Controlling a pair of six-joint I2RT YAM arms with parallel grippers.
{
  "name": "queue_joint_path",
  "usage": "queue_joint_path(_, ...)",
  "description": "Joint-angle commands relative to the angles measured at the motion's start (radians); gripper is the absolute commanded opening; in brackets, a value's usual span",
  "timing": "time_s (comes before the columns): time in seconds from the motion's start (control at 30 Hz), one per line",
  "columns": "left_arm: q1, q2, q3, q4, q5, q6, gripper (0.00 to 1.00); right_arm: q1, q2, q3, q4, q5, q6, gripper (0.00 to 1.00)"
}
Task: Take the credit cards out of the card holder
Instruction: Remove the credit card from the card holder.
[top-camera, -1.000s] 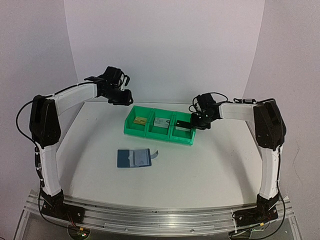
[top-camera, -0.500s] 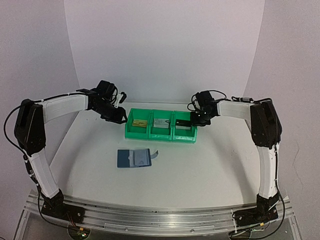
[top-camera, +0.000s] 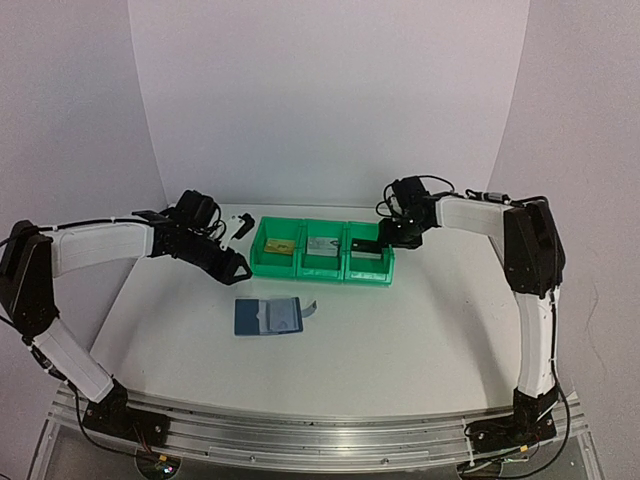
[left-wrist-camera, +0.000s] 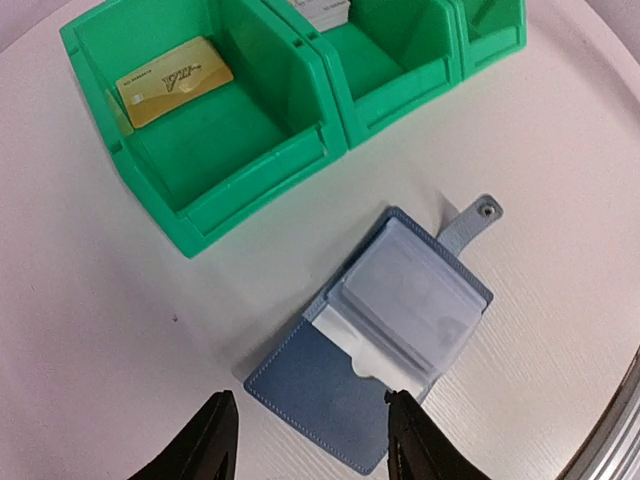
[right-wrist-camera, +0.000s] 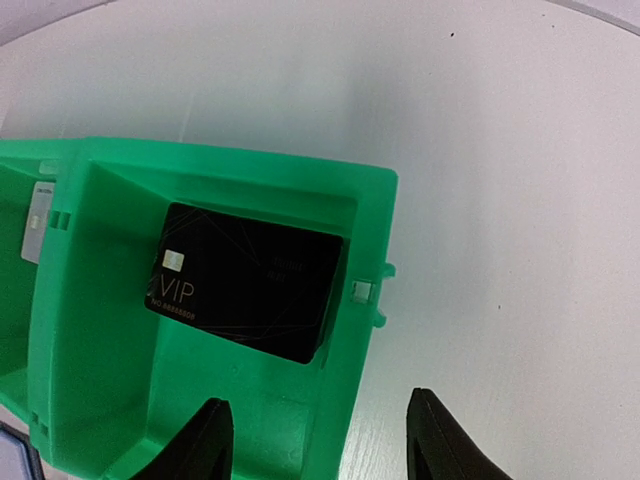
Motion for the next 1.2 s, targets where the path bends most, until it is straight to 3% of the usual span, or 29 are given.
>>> queue_joint_path(0.0,0.006,-0.108,-0.158,0.102,0.036,0.251,0.46,0.008,-0.17,0.029,-0.019,0.018,0.091,0.58)
queue_joint_path(0.17,0.024,-0.183,-0.383,0.248,-0.047,0.545,0.43,0.163,-0.252,-0.046,-0.018,0.018,0.208,0.68)
queue_joint_path(0.37,0.031,-0.143,-0.417,0.306,-0.027,0.619,0.5,0.399,-0.169,-0.077,0.007,-0.095,0.404,0.71)
queue_joint_path(0.47,0.073,-0.06,-0.379,0.332,-0.018,0.584,0.49,0.464,-0.114,-0.068,0.035,-0.122,0.455,0.65)
queue_joint_path(0.63,0.117,0.008,-0.291,0.248,0.117,0.527,0.49,0.504,-0.037,-0.066,0.101,-0.174,0.508,0.46)
queue_joint_path(0.77,0.115,0.025,-0.234,0.17,0.177,0.375,0.51,0.512,0.031,-0.04,0.114,-0.186,0.51,0.4)
queue_joint_path(1.03,0.115,0.175,-0.035,-0.147,0.142,-0.308,0.59,0.516,0.102,0.0,0.12,-0.169,0.501,0.39)
queue_joint_path(1.17,0.115,0.188,-0.071,-0.11,0.151,-0.417,0.58,0.534,0.078,-0.001,0.118,-0.112,0.482,0.37)
